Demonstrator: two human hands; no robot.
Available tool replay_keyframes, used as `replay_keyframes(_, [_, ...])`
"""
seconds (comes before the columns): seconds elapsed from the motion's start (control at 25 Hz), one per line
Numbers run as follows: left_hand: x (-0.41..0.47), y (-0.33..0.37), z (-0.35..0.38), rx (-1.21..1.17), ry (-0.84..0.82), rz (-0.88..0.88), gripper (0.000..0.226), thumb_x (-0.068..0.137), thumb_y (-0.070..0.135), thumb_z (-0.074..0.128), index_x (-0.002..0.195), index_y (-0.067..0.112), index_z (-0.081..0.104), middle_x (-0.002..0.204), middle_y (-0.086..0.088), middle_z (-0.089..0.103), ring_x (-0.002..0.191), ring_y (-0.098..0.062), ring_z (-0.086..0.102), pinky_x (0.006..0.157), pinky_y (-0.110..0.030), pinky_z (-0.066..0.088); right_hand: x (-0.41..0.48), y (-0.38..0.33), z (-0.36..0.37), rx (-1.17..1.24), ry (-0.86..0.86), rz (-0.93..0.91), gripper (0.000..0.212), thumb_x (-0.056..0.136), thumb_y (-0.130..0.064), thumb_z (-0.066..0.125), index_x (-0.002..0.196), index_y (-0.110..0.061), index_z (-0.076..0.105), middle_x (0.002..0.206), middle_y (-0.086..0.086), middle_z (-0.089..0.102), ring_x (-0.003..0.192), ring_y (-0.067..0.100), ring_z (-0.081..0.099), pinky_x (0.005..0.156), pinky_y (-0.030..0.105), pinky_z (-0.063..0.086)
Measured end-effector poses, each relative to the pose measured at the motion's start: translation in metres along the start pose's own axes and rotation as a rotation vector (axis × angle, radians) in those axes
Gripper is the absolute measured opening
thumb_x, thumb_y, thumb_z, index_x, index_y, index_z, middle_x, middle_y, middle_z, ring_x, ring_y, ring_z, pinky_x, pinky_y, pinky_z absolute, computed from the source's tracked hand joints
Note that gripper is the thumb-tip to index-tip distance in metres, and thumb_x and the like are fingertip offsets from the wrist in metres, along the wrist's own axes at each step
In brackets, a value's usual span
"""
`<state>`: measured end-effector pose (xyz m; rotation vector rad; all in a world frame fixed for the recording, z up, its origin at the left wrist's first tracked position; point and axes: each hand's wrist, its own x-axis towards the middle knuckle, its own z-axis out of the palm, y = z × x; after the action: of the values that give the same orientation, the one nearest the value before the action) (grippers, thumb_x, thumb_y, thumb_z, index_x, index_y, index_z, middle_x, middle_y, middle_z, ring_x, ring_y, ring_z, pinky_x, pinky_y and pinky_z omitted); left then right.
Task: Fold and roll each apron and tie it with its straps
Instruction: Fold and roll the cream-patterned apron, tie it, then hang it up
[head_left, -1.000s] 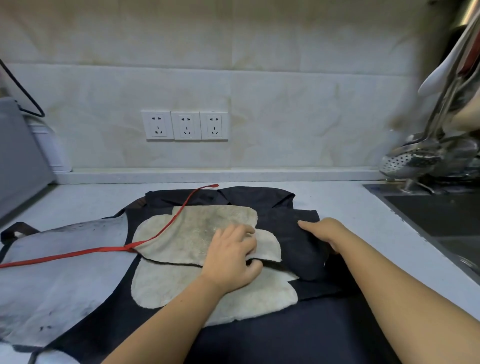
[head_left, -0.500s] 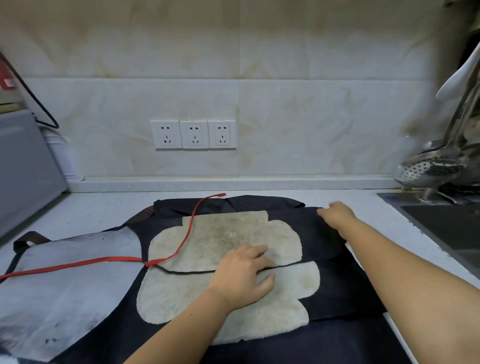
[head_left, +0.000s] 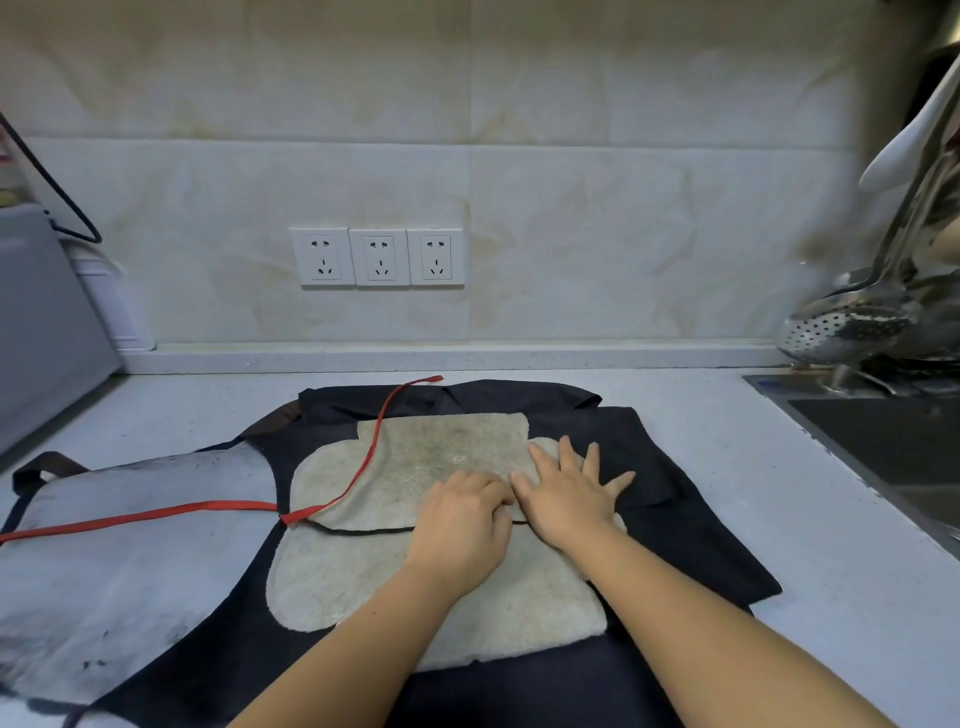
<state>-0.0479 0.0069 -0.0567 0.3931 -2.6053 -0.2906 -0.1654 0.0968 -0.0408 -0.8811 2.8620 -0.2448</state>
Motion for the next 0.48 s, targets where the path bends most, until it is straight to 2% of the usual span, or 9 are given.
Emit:
replay_keyframes(0.08, [-0.003, -0.002, -0.005, 0.080, 0.008, -0.161, 0.033, 0.093, 0.031, 0.041, 0.114, 0.030, 0.065, 0.121, 0.015, 0.062, 0.115, -0.010, 0.051, 0.096, -0.030, 0.035, 0.003, 0.007, 0.000, -0.010, -0.020, 0.024, 0.064, 0.092, -0.066, 0.014, 0.151, -0.043, 0.009, 0.162, -0.002, -0.004, 0.147, 0.033, -0.013, 0.103, 0.076, -0.007])
replay_keyframes(0.16, [-0.011, -0.009, -0.013, 0.159, -0.061, -0.298, 0.038, 0.094, 0.040, 0.037, 0.127, 0.035, 0.056, 0.138, 0.014, 0.050, 0.131, -0.011, 0.038, 0.108, -0.044, 0.025, 0.003, 0.014, -0.005, 0.034, 0.012, 0.084, 0.069, 0.090, -0.070, 0.017, 0.152, -0.041, 0.007, 0.163, 0.000, -0.003, 0.147, 0.034, -0.010, 0.104, 0.076, -0.005])
replay_keyframes(0.24, [-0.023, -0.022, -0.024, 0.210, -0.149, -0.424, 0.045, 0.093, 0.055, 0.032, 0.134, 0.041, 0.044, 0.151, 0.008, 0.034, 0.143, -0.017, 0.022, 0.109, -0.059, 0.017, 0.004, 0.026, -0.012, 0.039, 0.025, 0.194, 0.073, 0.088, -0.073, 0.016, 0.152, -0.040, 0.007, 0.163, 0.001, -0.002, 0.147, 0.036, -0.008, 0.104, 0.076, -0.003])
replay_keyframes(0.32, [-0.036, -0.037, -0.039, 0.224, -0.210, -0.543, 0.056, 0.090, 0.068, 0.026, 0.139, 0.044, 0.036, 0.158, 0.002, 0.022, 0.147, -0.023, 0.012, 0.108, -0.065, 0.013, 0.002, 0.037, -0.022, 0.016, -0.054, 0.311, 0.074, 0.087, -0.074, 0.014, 0.153, -0.040, 0.006, 0.163, 0.002, -0.003, 0.147, 0.038, -0.008, 0.103, 0.077, -0.001])
replay_keyframes(0.4, [-0.047, -0.044, -0.047, 0.214, -0.223, -0.600, 0.059, 0.090, 0.068, 0.025, 0.143, 0.043, 0.032, 0.160, -0.003, 0.016, 0.149, -0.027, 0.006, 0.109, -0.066, 0.004, -0.001, 0.023, -0.028, -0.036, -0.067, 0.390, 0.069, 0.091, -0.068, 0.017, 0.153, -0.038, 0.006, 0.162, 0.005, -0.003, 0.146, 0.042, -0.008, 0.103, 0.078, 0.000])
replay_keyframes(0.44, [-0.049, -0.044, -0.050, 0.200, -0.226, -0.592, 0.056, 0.093, 0.063, 0.026, 0.144, 0.041, 0.031, 0.161, -0.005, 0.013, 0.149, -0.028, 0.003, 0.110, -0.066, 0.001, -0.003, 0.001, -0.026, -0.067, -0.026, 0.325, 0.063, 0.094, -0.060, 0.019, 0.153, -0.038, 0.008, 0.162, 0.006, -0.001, 0.145, 0.043, -0.007, 0.104, 0.077, 0.000])
replay_keyframes(0.48, [-0.051, -0.044, -0.053, 0.184, -0.220, -0.576, 0.052, 0.096, 0.055, 0.026, 0.145, 0.039, 0.030, 0.162, -0.007, 0.011, 0.149, -0.028, 0.002, 0.112, -0.065, 0.000, -0.006, -0.028, -0.021, -0.059, 0.018, 0.183, 0.057, 0.097, -0.052, 0.020, 0.152, -0.038, 0.010, 0.162, 0.005, 0.001, 0.146, 0.041, -0.007, 0.106, 0.075, 0.000])
